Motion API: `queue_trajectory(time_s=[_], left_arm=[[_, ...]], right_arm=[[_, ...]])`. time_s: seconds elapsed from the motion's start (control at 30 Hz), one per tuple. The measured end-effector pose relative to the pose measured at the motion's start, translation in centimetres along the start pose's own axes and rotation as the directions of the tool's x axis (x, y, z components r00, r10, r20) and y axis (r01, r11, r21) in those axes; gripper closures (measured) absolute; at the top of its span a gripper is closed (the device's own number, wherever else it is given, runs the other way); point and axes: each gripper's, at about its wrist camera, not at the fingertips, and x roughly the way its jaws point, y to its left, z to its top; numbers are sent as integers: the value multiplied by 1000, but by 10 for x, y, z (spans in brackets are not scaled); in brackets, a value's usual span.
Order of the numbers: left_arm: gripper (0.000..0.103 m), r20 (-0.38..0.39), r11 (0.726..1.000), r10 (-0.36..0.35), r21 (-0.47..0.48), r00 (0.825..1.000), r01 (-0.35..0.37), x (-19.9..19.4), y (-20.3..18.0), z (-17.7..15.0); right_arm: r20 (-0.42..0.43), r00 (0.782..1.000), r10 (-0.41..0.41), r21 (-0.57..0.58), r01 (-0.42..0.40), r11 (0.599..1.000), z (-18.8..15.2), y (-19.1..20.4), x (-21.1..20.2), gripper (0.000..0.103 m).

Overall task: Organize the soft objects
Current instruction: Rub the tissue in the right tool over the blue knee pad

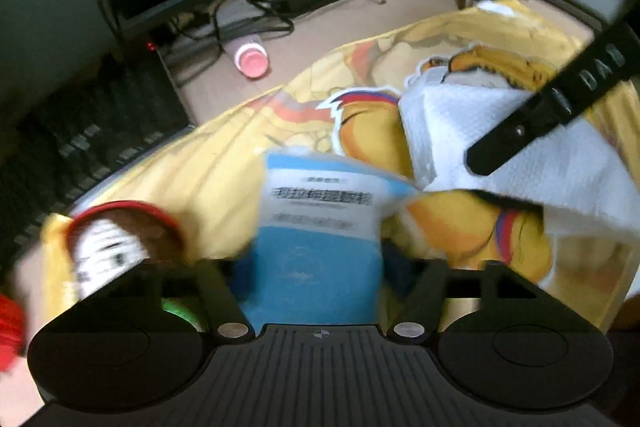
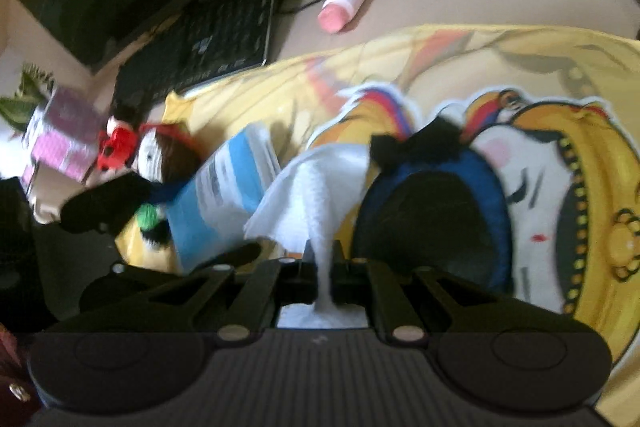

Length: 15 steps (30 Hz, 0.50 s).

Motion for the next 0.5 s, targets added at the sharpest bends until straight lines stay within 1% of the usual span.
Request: queue_trajectory(time_s=[0.03,0.07,0.1,0.13,0.2,0.23,0.3,0.33,0.37,0.4,0.47,0.5], left_arm=[[40,3,996,-59,-74,998,59,2,7,5],[41,10,979,-127,-162,992,127,3,15,9],[41,21,951,-190,-245,982,189,4,24,12],[41,35,921,-234,-313,972,233,4,32,13],[41,58,864,-284,-418,957,282,4,47,11],[41,61,835,-308,-461,949,300,6,53,9],[42,72,760,-363,-554,929,340,12,65,1],[41,71,744,-370,-574,926,341,14,68,-1],[41,64,749,-364,-572,929,333,14,67,-2],[41,57,762,-356,-560,933,325,13,65,-2],[41,47,782,-342,-540,939,312,11,62,-1],[41,45,784,-339,-538,940,309,10,61,-1]], right_arm=[[16,1000,-8,0,8,1000,2,-1,-4,97],[31,999,-14,-2,14,1000,5,-1,-6,97],[49,999,-18,-7,18,1000,8,0,-9,97],[73,997,-17,-13,18,1000,11,2,-15,97],[128,992,21,-16,-19,1000,19,8,-23,97],[146,987,66,-6,-66,998,25,10,-25,97],[174,969,175,25,-182,983,36,15,-26,97],[166,962,215,35,-224,974,41,19,-20,97],[141,961,240,32,-246,969,45,25,-7,97],[116,963,244,15,-247,969,48,31,5,97],[63,982,176,-53,-173,984,51,43,30,97],[50,990,128,-86,-124,989,51,46,38,97]])
